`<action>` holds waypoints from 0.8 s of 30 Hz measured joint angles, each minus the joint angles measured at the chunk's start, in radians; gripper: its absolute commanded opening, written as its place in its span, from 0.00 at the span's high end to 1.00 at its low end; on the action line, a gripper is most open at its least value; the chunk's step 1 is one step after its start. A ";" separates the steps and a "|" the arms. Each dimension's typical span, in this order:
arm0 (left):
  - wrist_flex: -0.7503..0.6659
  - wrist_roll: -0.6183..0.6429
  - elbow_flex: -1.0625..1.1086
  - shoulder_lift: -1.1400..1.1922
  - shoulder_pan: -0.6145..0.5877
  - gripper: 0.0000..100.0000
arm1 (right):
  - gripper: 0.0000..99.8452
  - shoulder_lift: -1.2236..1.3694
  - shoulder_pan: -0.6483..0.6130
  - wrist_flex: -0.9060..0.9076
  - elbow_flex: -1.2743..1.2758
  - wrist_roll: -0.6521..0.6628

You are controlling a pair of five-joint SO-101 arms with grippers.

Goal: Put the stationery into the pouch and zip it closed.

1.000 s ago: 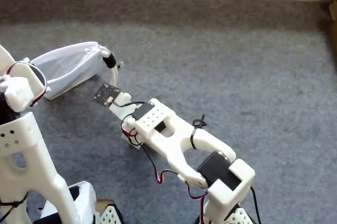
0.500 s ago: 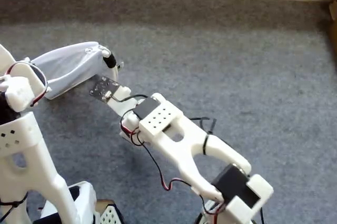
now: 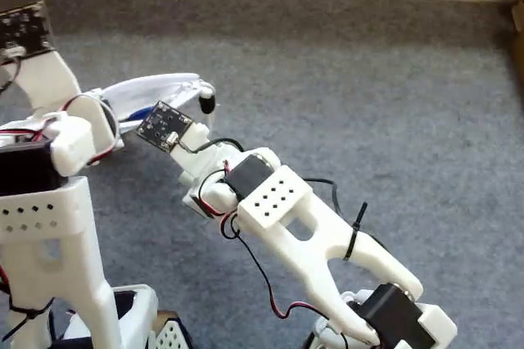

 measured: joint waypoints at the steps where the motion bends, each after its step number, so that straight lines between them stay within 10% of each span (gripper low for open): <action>1: 0.006 -0.006 0.000 0.000 0.018 0.99 | 1.00 -0.002 0.000 0.000 0.000 0.000; 24: 0.106 -0.041 -0.048 0.003 0.117 0.99 | 1.00 -0.241 0.029 0.002 0.063 -0.002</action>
